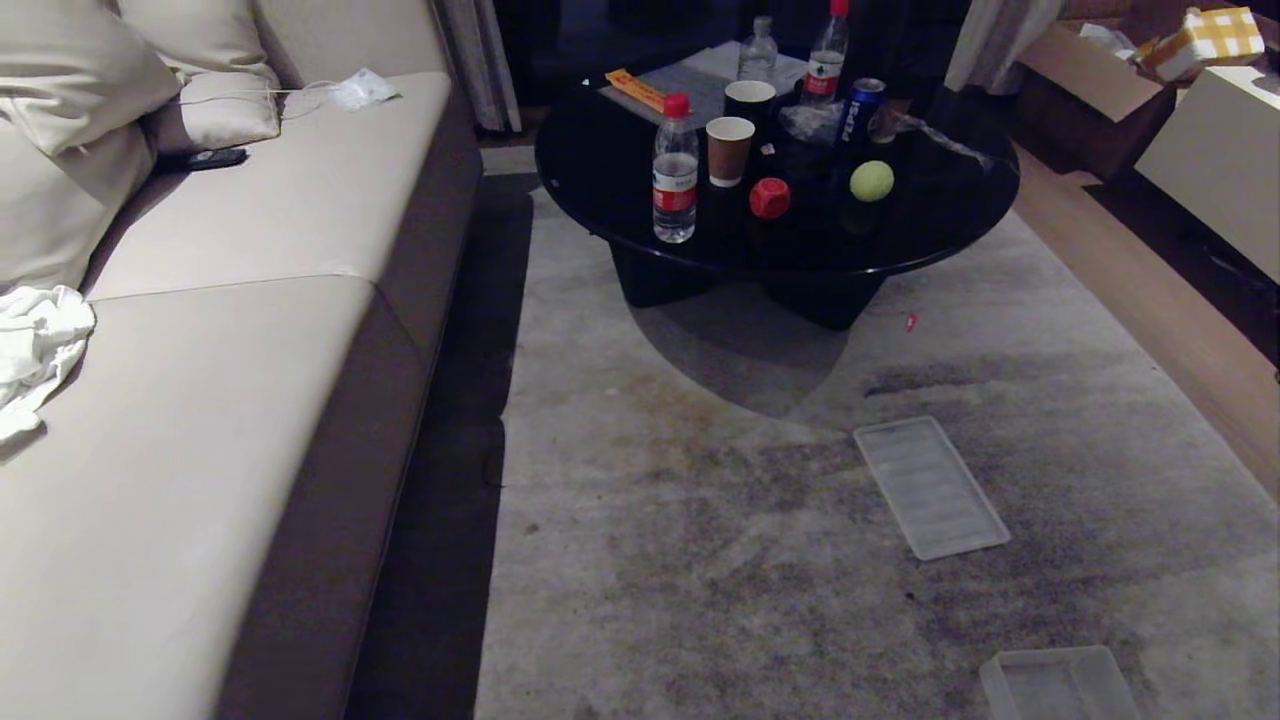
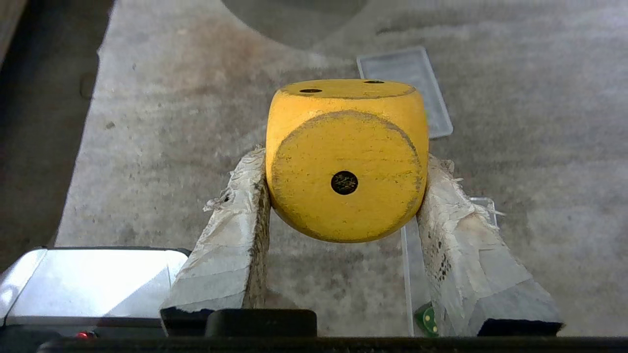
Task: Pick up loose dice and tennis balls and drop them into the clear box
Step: Put the toys in the box
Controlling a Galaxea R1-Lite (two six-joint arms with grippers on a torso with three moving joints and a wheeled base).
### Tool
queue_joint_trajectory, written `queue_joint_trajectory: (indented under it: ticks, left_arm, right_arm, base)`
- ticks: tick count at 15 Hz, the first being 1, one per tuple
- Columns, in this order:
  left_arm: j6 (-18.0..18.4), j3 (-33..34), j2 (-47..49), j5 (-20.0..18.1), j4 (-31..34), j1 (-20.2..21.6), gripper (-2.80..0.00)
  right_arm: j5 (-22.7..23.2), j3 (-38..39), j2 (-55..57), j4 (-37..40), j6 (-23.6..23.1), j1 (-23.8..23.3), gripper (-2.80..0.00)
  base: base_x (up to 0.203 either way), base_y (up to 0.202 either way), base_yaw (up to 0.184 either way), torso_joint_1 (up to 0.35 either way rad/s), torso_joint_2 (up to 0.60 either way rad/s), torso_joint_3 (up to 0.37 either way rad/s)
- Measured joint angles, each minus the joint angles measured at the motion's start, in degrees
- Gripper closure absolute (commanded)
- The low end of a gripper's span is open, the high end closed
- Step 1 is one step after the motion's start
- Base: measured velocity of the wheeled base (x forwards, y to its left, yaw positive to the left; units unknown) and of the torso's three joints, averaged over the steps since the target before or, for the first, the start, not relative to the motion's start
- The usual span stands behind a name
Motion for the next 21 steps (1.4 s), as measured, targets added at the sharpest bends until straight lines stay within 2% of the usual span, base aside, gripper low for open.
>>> queue_joint_trajectory:
  ticks: [21]
  left_arm:
    - [-0.06, 0.00, 0.00, 0.00, -0.01, 0.00, 0.00]
  right_arm:
    - [0.01, 0.00, 0.02, 0.00, 0.06, 0.00, 0.00]
  base:
    - [0.000, 0.000, 0.000, 0.002, 0.00, 0.203]
